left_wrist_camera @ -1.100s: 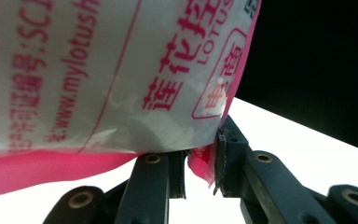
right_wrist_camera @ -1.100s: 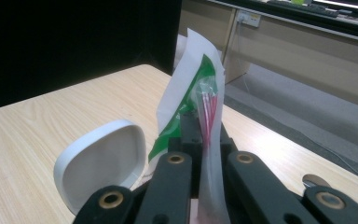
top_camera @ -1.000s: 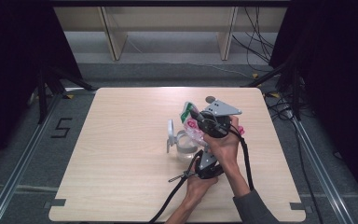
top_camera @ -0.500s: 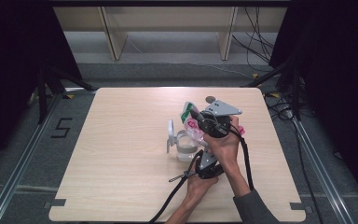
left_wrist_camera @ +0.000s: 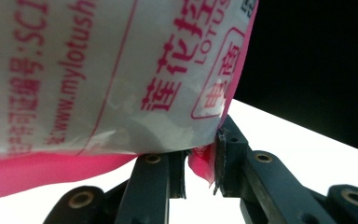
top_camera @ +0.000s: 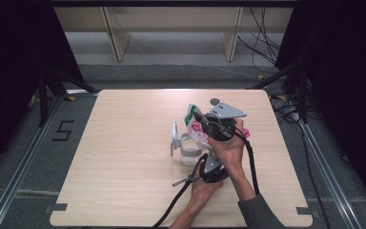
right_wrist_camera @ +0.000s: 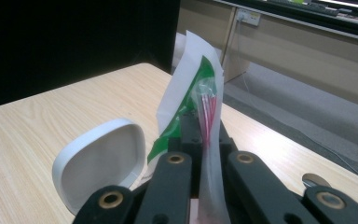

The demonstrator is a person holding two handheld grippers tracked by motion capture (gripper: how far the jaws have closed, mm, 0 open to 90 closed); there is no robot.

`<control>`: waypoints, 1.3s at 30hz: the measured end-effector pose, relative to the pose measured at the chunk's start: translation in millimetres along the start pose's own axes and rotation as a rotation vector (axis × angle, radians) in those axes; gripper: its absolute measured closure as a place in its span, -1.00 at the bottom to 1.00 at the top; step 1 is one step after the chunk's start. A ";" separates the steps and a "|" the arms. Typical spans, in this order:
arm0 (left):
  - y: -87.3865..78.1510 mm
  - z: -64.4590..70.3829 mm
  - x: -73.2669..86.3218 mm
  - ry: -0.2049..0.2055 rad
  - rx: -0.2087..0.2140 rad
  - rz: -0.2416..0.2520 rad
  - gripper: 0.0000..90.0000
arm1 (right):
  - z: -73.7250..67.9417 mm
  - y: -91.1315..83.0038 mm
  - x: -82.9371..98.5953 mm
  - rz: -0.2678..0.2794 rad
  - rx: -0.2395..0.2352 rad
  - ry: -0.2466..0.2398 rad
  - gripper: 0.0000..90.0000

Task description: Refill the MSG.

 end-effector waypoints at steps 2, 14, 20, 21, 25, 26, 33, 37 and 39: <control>-0.1 0.7 -1.3 -0.003 0.005 0.006 0.70 | 0.0 -2.1 -0.9 -0.001 0.011 0.014 1.00; 0.5 -0.3 -0.1 0.000 -0.002 0.001 0.70 | -1.6 -0.2 1.2 -0.012 0.025 0.015 0.99; -0.2 0.1 -0.3 -0.001 0.002 0.000 0.69 | 0.8 0.1 -0.4 -0.003 0.029 -0.007 0.99; -0.2 0.0 -0.5 -0.001 0.002 0.002 0.69 | -0.5 -0.3 0.3 -0.010 0.012 -0.001 0.99; 0.6 0.2 -0.2 -0.003 -0.003 0.005 0.70 | -2.4 0.6 0.5 -0.005 0.024 0.012 0.99; 0.5 0.0 -0.3 -0.003 -0.002 0.004 0.69 | -2.2 0.6 1.6 -0.017 0.013 0.008 0.99; 0.8 0.2 0.1 -0.008 -0.003 0.005 0.70 | -1.3 2.6 1.8 -0.005 0.012 0.015 0.99; 0.6 0.1 -0.6 -0.007 -0.001 0.007 0.70 | -0.4 0.6 -1.3 0.006 0.028 -0.007 0.99; 0.5 0.0 -0.1 -0.007 -0.002 0.006 0.70 | 0.0 2.3 0.7 -0.003 0.029 -0.008 0.99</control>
Point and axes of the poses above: each handheld gripper's, and its own axes: y roughly forward along the jaws, x roughly out of its underside, z roughly to its right, the point moved 10 cm from there along y, roughly forward along the jaws, and after that the axes turned 1 degree about -z, right-handed, at the moved point
